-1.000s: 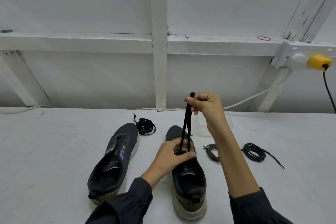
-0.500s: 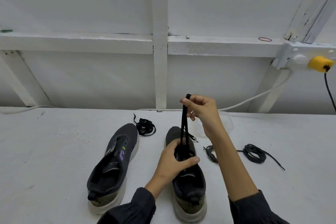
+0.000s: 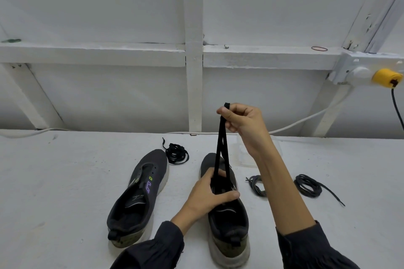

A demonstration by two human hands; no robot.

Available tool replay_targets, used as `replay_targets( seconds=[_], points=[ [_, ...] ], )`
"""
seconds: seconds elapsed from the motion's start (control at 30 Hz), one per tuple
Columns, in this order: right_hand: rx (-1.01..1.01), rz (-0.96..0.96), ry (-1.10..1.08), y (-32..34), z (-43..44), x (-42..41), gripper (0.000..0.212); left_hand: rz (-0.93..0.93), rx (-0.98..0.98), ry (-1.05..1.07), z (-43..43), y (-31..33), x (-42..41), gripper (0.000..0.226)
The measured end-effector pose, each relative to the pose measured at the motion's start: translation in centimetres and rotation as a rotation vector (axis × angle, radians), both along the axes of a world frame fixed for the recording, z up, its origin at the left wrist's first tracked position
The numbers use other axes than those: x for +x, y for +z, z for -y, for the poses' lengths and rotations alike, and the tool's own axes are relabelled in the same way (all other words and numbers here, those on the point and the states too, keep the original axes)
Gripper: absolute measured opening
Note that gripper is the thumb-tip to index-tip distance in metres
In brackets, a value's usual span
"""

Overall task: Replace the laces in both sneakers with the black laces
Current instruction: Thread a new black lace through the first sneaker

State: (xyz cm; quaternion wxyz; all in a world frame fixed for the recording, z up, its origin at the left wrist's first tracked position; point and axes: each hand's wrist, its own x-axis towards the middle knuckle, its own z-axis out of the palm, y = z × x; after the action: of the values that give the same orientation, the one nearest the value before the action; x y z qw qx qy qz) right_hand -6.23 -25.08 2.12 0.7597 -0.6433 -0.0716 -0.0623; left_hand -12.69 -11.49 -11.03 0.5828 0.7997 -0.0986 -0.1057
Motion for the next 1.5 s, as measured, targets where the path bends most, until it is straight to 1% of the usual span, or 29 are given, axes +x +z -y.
replay_targets(
  seconds=[0.07,0.13,0.17,0.23,0.3,0.37,0.43,0.47,0.53,0.6,0.67,0.77,0.8,0.87,0.93,1.0,1.07,1.13,1.2,1.27,1.37,1.43,1.5],
  points=[
    [-0.017,-0.004,0.003,0.0,0.3,-0.2,0.022,0.046,-0.057,0.032,0.1,0.6,-0.4,0.055],
    [-0.045,-0.006,0.005,0.0,0.6,-0.4,0.011,0.1,-0.18,0.037,0.4,1.7,-1.0,0.045],
    [-0.056,-0.007,0.01,-0.1,0.7,-0.6,0.01,0.124,-0.231,0.024,0.6,2.6,-1.2,0.042],
    [-0.083,-0.016,0.026,-0.3,0.9,-1.0,0.017,0.157,-0.294,-0.004,0.9,4.3,-1.4,0.04],
    [-0.1,-0.042,0.056,-0.6,1.2,-1.5,0.021,0.18,-0.351,0.017,0.8,5.5,-1.3,0.036],
    [-0.109,-0.083,0.084,-1.2,1.7,-2.2,0.022,0.208,-0.411,0.128,0.4,5.8,-1.1,0.028],
    [-0.144,-0.137,0.091,-2.0,2.7,-3.0,0.022,0.222,-0.439,0.306,-0.5,5.1,-1.1,0.02],
    [-0.181,-0.17,0.091,-2.6,3.4,-3.5,0.023,0.221,-0.438,0.391,-1.1,4.4,-1.2,0.019],
    [-0.305,-0.247,0.106,-3.8,4.7,-4.4,0.022,0.169,-0.405,0.526,-2.5,2.8,-1.4,0.024],
    [-0.48,-0.335,0.135,-5.4,5.9,-5.3,0.019,0.089,-0.359,0.575,-3.6,1.0,-1.8,0.028],
    [-0.686,-0.437,0.199,-6.9,6.8,-5.8,0.014,0.003,-0.31,0.571,-4.2,-0.7,-2.3,0.034],
    [-1.078,-0.607,0.369,-8.0,7.5,-6.3,0.012,-0.111,-0.21,0.531,-4.2,-2.7,-3.0,0.047],
    [-1.18,-0.66,0.409,-8.1,7.6,-6.3,0.014,-0.121,-0.17,0.517,-4.1,-3.2,-3.2,0.052],
    [-1.284,-0.696,0.401,-7.9,7.7,-6.0,0.027,-0.107,-0.072,0.494,-3.5,-3.7,-3.4,0.059],
    [-1.32,-0.63,0.291,-7.7,7.7,-5.1,0.036,-0.071,0.018,0.487,-2.8,-3.5,-3.2,0.061],
    [-1.315,-0.528,0.171,-7.6,7.3,-4.0,0.032,-0.007,0.106,0.489,-2.2,-3.0,-2.4,0.06],
    [-1.2,-0.462,0.082,-7.7,6.5,-2.7,0.023,0.077,0.135,0.47,-1.8,-2.2,-0.8,0.054],
    [-1.074,-0.432,0.012,-8.1,5.4,-1.4,0.019,0.165,0.13,0.431,-1.5,-1.4,1.2,0.044],
    [-1.038,-0.424,-0.033,-9.0,4.2,-0.3,0.02,0.244,0.163,0.358,-1.2,-0.7,3.5,0.034],
    [-1.066,-0.408,-0.077,-10.0,3.1,0.7,0.021,0.305,0.26,0.26,-0.9,-0.4,5.5,0.029],
    [-1.08,-0.364,-0.147,-11.8,2.2,1.6,0.023,0.303,0.453,0.113,-0.9,-0.7,7.7,0.03],
    [-1.022,-0.351,-0.175,-12.4,2.0,1.8,0.015,0.283,0.512,0.045,-1.1,-0.8,8.5,0.029],
    [-0.973,-0.356,-0.186,-12.7,2.1,1.8,0.013,0.29,0.532,0.043,-1.3,-0.6,8.8,0.027]
  ],
)
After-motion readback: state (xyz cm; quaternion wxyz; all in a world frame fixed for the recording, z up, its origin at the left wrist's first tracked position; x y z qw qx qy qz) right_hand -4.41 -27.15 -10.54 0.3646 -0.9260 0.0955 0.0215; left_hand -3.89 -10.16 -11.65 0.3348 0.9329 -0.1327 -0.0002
